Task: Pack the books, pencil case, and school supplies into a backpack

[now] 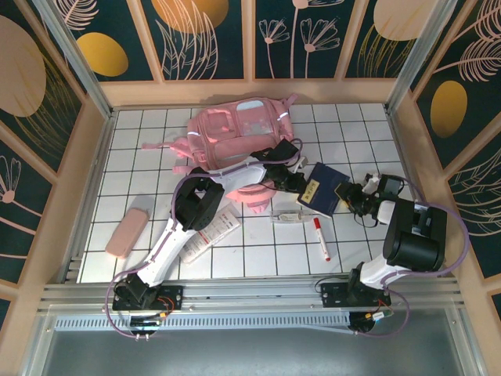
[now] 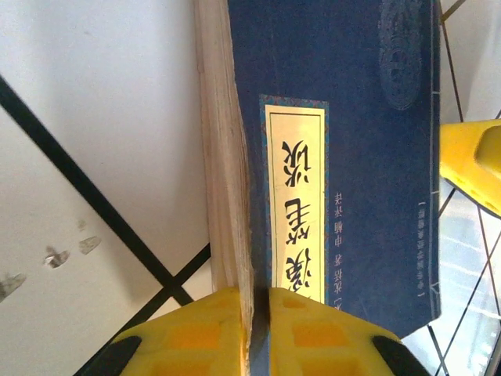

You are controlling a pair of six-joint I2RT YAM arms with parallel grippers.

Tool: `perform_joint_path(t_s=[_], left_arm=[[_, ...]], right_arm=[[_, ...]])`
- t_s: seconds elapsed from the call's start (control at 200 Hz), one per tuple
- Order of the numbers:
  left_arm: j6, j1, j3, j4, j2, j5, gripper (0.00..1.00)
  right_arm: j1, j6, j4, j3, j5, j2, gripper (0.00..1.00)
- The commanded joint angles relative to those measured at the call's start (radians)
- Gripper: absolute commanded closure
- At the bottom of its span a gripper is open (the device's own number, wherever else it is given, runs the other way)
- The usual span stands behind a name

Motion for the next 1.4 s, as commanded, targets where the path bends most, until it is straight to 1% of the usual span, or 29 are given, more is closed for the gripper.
perform_joint_path(t_s=[0.0,0.075,0.16,0.285,0.42,0.601,0.791,0.866,0.951,0.996,1.081,1.281,1.396], left_arm=[[-0.003,-0.039,0.019,0.044,0.018,0.06,0.9],[0.001,-0.037,0.02,0.038,0.026,0.051,0.91],[0.003,-0.036,0.02,0.039,0.03,0.048,0.92],[0.004,-0.036,0.018,0.044,0.028,0.045,0.92],[0.005,-0.037,0.014,0.051,0.026,0.042,0.93],[-0.004,-0.037,-0.002,0.066,0.023,0.044,0.95],[-0.019,-0.037,-0.027,0.096,0.014,0.05,0.96],[-0.02,-0.036,-0.033,0.103,0.009,0.05,0.97],[-0.022,-0.038,-0.033,0.103,0.009,0.052,0.98],[-0.023,-0.036,-0.032,0.105,0.009,0.05,0.99],[-0.026,-0.037,-0.034,0.105,0.009,0.048,0.99],[-0.033,-0.039,-0.037,0.111,0.009,0.044,1.0],[-0.035,-0.037,-0.039,0.111,0.009,0.042,1.0]], right_arm=[[0.053,0.002,0.05,-0.013,-0.291,0.003,0.56],[0.053,0.029,0.087,-0.022,-0.319,-0.005,0.56],[0.054,0.032,0.083,-0.019,-0.318,-0.005,0.56],[0.054,0.006,0.015,0.002,-0.275,0.031,0.56],[0.056,0.01,-0.002,0.002,-0.255,0.067,0.56],[0.058,0.007,-0.076,0.014,-0.176,0.087,0.56],[0.067,0.005,-0.065,0.016,-0.203,0.133,0.56],[0.068,0.014,-0.036,0.008,-0.242,0.14,0.57],[0.071,0.026,-0.011,0.004,-0.277,0.142,0.58],[0.076,0.014,-0.011,0.008,-0.297,0.142,0.61],[0.084,0.01,0.006,0.007,-0.332,0.13,0.62],[0.094,0.018,0.031,0.002,-0.351,0.087,0.63],[0.094,0.025,0.039,0.001,-0.355,0.097,0.67]])
